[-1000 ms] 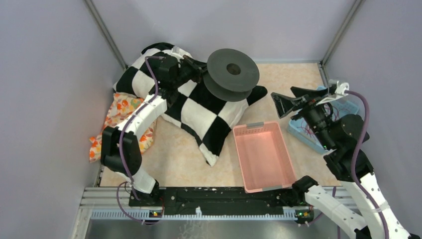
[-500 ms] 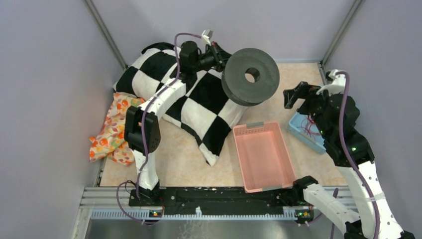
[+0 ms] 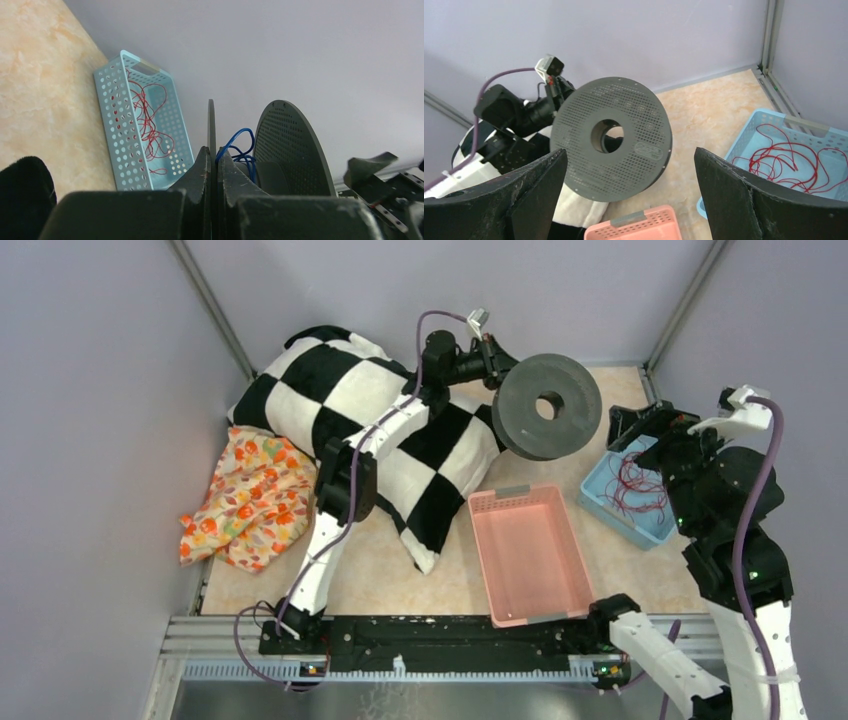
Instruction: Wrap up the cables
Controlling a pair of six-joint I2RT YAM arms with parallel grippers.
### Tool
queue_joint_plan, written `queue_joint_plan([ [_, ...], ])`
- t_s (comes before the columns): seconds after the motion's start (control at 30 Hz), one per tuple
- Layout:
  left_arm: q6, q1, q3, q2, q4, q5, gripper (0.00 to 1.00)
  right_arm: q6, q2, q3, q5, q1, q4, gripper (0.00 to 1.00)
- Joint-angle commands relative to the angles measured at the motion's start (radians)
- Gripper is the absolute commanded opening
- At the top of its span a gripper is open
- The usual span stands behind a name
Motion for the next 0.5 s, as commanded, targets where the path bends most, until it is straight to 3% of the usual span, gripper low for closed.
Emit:
queue_joint_plan([
  [0.0, -0.054, -0.047, 0.133, 0.057, 0.126, -0.058, 0.00, 0.011, -0.012, 0.025, 0.051, -0.008, -0.025, 0.97],
  [0.47, -0.028, -0.107, 0.183, 0.245, 0.285, -0.315, 0.00, 0.095, -0.085, -0.003, 0.059, -0.008, -0.138, 0.97],
])
